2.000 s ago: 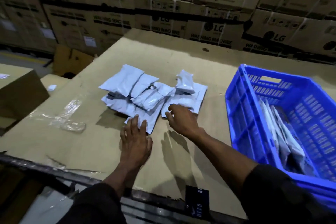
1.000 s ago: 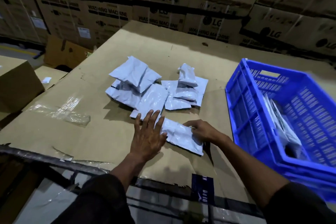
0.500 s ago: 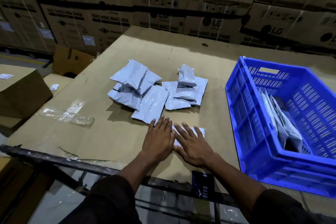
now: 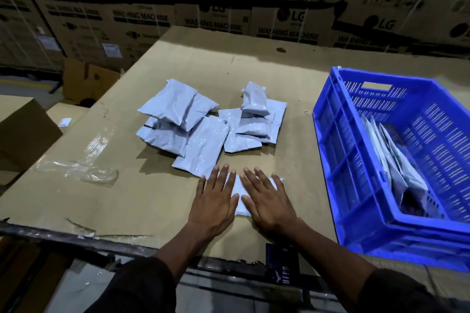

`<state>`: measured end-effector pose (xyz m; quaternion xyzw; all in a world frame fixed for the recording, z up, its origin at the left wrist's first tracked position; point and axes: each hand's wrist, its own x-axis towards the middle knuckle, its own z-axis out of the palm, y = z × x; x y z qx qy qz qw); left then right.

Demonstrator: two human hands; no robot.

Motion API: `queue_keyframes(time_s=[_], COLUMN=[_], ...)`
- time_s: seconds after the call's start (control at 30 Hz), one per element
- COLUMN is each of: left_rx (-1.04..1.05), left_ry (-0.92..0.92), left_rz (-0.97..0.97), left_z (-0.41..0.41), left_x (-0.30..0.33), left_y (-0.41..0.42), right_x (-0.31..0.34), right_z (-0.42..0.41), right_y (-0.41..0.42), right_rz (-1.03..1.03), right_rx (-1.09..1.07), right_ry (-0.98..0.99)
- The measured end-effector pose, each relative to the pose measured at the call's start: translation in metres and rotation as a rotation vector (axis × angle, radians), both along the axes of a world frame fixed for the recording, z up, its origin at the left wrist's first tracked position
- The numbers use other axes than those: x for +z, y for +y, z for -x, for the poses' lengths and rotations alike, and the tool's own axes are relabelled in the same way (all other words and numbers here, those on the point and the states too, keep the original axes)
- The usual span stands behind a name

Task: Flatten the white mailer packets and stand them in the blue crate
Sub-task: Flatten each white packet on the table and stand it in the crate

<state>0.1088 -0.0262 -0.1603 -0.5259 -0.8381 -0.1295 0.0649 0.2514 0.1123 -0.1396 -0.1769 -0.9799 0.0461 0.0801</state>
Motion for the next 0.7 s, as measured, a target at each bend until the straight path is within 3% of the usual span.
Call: queue_keyframes(time_s=[0.7], left_rx=[0.001], left_ry=[-0.059], left_rz=[0.155], left_z=[0.001], left_x=[0.009], left_y=[-0.002], right_x=[0.003], right_z=[-0.003], right_y=[0.004], right_rz=[0.024], right_rx=[0.028], right_ry=[-0.109])
